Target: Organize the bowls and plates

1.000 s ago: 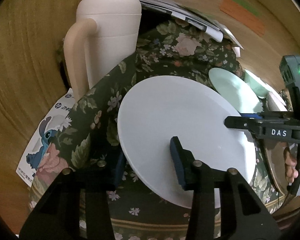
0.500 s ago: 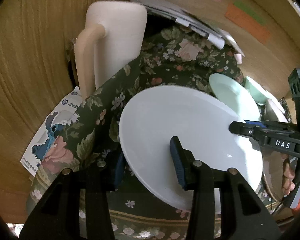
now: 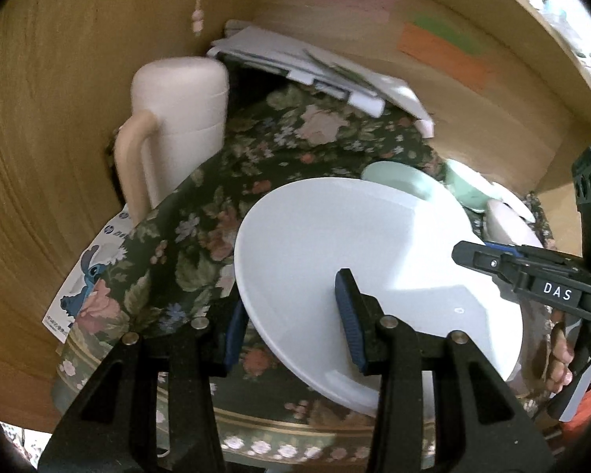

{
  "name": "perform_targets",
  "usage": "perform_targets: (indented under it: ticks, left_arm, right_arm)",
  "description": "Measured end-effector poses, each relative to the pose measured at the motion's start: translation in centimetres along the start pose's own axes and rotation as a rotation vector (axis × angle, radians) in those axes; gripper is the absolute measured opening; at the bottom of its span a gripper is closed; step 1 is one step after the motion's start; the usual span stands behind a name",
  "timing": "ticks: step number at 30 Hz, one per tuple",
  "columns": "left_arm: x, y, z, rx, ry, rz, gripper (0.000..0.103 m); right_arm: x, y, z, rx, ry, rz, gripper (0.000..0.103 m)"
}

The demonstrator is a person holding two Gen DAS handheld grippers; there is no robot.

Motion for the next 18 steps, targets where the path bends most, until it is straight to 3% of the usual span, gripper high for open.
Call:
perform_targets:
  ticks: [18]
  left_arm:
    - [7.3, -2.5, 1.7, -0.011, -0.097, -0.103, 0.043]
  right_arm:
    - [5.3, -4.7, 6.8, 0.106, -0.046, -0.136, 0.027]
Point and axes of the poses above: each gripper's, at about its wrist camera, not at the fingertips, and z roughly against the way its jaws point, x to its right, y to its top, the point moved 6 cm from there along -z, roughly the way its jaws point, and after that the axes turned 3 degrees about y, right-handed, at the moved point
